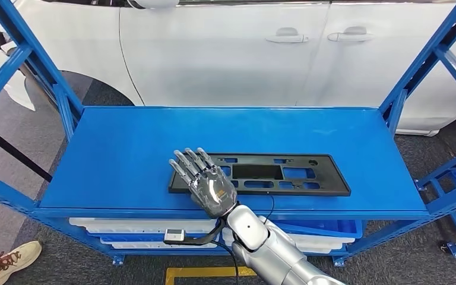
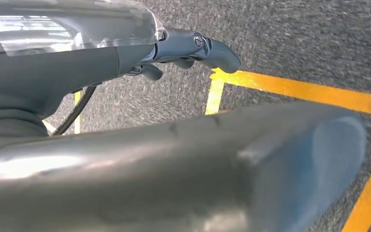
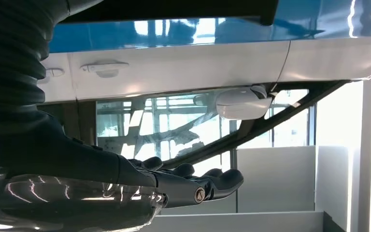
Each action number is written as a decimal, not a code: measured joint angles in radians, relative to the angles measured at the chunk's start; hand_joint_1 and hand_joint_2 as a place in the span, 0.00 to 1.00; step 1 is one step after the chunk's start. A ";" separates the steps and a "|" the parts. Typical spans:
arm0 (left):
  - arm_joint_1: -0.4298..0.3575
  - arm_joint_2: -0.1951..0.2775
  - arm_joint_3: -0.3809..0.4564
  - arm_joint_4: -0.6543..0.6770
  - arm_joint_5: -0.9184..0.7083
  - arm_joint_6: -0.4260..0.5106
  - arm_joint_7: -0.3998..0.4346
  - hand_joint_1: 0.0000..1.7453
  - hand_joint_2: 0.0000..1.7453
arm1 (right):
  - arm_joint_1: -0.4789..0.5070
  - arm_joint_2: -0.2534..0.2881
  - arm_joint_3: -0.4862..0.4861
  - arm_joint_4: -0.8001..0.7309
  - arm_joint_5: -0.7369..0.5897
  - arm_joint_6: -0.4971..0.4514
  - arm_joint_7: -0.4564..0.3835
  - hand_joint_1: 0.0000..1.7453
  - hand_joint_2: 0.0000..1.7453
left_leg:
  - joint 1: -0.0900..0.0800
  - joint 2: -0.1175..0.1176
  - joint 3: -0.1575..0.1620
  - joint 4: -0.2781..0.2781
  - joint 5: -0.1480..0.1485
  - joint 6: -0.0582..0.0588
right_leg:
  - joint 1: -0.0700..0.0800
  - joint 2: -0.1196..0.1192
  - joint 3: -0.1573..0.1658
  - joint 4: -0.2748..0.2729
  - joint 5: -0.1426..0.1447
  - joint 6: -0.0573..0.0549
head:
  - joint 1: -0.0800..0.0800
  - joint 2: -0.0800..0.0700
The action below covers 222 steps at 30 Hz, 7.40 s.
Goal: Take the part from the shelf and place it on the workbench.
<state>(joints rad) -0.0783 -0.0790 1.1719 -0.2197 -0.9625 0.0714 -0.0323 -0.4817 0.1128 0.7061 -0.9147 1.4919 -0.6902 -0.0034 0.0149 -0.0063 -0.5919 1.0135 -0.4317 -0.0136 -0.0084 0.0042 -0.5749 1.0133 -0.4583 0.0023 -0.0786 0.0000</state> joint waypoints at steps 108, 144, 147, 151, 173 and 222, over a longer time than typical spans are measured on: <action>-0.011 0.027 0.055 0.000 0.023 -0.120 -0.296 0.00 1.00 | 0.171 -0.103 -0.301 -1.044 -1.816 1.028 -0.592 1.00 1.00 | -0.002 0.000 -0.050 0.005 0.057 -0.006 | -0.011 0.003 0.041 0.017 -0.047 0.002 | 0.000 0.000; 0.001 0.015 0.056 0.000 -0.009 -0.087 -0.232 0.00 1.00 | 0.266 -0.225 -0.324 -0.986 -1.807 1.053 -0.693 1.00 1.00 | -0.005 0.011 -0.123 0.207 -0.117 -0.024 | 0.004 -0.008 0.011 0.000 -0.003 -0.040 | -0.001 0.000; 0.000 0.017 0.056 0.000 -0.009 -0.087 -0.223 0.00 1.00 | 0.252 -0.249 -0.323 -0.986 -1.863 1.034 -0.693 1.00 1.00 | -0.005 0.010 -0.094 0.281 -0.109 -0.022 | 0.009 -0.008 -0.043 0.006 0.034 -0.039 | -0.001 0.000; -0.007 0.025 0.057 0.000 0.003 -0.081 -0.219 0.00 1.00 | 0.225 -0.268 -0.309 -0.986 -1.895 1.033 -0.693 1.00 1.00 | -0.016 0.011 0.104 0.025 -0.085 0.010 | 0.013 -0.009 -0.085 0.009 0.077 -0.030 | -0.001 0.000; 0.003 0.003 0.091 0.000 0.022 -0.071 -0.209 0.00 1.00 | 0.108 -0.325 -0.219 -0.986 -1.978 1.034 -0.665 1.00 1.00 | -0.002 0.015 -0.120 0.113 -0.033 -0.024 | -0.008 -0.003 0.015 0.023 -0.029 -0.034 | -0.003 0.000; 0.002 -0.007 0.067 -0.001 -0.038 -0.107 -0.187 0.00 1.00 | 0.306 -0.183 -0.362 -1.097 -1.681 1.186 -0.694 1.00 1.00 | -0.009 0.029 0.047 -0.025 -0.022 0.032 | -0.012 0.005 -0.156 0.277 -0.105 0.023 | -0.003 0.000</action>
<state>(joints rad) -0.0762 -0.0858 1.2389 -0.2209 -1.0005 -0.0357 -0.2196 -0.1759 -0.0706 0.3441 -2.0117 -0.1889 0.4954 -0.6970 0.0061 0.0230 -0.5444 0.9883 -0.4534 0.0184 -0.0204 0.0090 -0.7313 1.2899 -0.5634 0.0249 -0.0815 0.0000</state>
